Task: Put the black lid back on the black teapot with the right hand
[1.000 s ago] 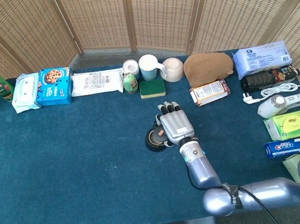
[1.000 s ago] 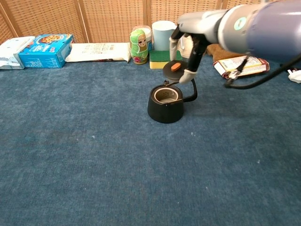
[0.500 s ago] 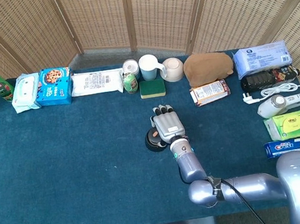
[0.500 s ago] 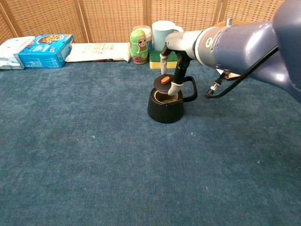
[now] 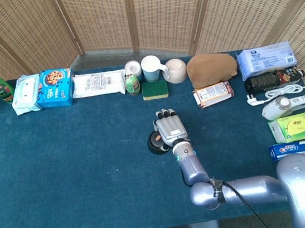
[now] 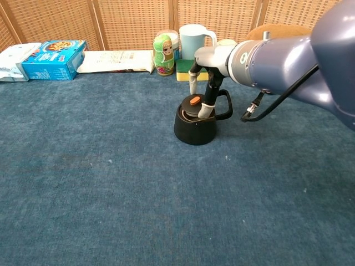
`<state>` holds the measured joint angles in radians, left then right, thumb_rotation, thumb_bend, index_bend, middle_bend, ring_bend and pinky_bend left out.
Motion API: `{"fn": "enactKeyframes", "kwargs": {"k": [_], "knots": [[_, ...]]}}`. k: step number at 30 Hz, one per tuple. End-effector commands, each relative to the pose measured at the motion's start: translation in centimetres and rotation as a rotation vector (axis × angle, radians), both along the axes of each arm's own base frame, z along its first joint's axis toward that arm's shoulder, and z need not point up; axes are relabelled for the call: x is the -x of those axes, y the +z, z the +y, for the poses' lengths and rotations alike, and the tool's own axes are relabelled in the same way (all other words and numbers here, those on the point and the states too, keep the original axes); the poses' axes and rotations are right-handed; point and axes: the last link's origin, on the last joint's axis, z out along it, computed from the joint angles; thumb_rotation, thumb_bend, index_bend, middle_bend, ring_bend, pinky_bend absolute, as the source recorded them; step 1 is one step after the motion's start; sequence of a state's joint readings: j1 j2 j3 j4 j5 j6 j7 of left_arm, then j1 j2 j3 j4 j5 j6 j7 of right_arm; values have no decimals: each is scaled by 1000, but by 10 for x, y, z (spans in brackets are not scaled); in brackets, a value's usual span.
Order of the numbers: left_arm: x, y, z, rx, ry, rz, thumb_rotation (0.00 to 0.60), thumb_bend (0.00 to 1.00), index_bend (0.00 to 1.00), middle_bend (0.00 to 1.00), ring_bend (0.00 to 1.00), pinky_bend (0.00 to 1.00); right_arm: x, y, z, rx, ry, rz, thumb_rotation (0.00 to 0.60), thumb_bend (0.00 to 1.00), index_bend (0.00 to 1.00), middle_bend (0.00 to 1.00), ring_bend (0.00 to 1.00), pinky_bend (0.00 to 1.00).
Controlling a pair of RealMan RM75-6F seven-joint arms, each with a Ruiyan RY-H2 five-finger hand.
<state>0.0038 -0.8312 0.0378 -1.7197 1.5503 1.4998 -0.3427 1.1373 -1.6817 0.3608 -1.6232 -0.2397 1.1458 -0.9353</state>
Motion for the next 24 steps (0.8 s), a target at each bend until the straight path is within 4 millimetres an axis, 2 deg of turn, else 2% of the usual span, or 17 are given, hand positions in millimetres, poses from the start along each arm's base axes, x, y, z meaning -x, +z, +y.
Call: {"fn": "enactKeyframes", "kwargs": {"k": [1, 10, 12, 16, 24], "knots": [[0, 0, 0, 0, 1, 0, 600, 130, 0, 0, 0, 56, 0, -3, -1, -4, -3, 0, 600, 241, 430, 129, 82, 0], [1, 3, -1, -11, 5, -9, 600, 130, 0, 0, 0, 56, 4, -4, -4, 3, -12, 11, 600, 245, 426, 128, 82, 0], [1, 3, -1, -12, 5, -12, 600, 130, 0, 0, 0, 56, 5, -4, -4, -2, -17, 9, 600, 245, 377, 121, 80, 0], [1, 4, -2, -12, 2, -11, 600, 131, 0, 0, 0, 56, 7, -3, -3, -28, -10, -3, 600, 251, 212, 105, 74, 0], [1, 4, -3, -13, -1, -12, 600, 131, 0, 0, 0, 56, 5, -1, 0, -48, 3, -23, 600, 251, 174, 98, 71, 0]]}}
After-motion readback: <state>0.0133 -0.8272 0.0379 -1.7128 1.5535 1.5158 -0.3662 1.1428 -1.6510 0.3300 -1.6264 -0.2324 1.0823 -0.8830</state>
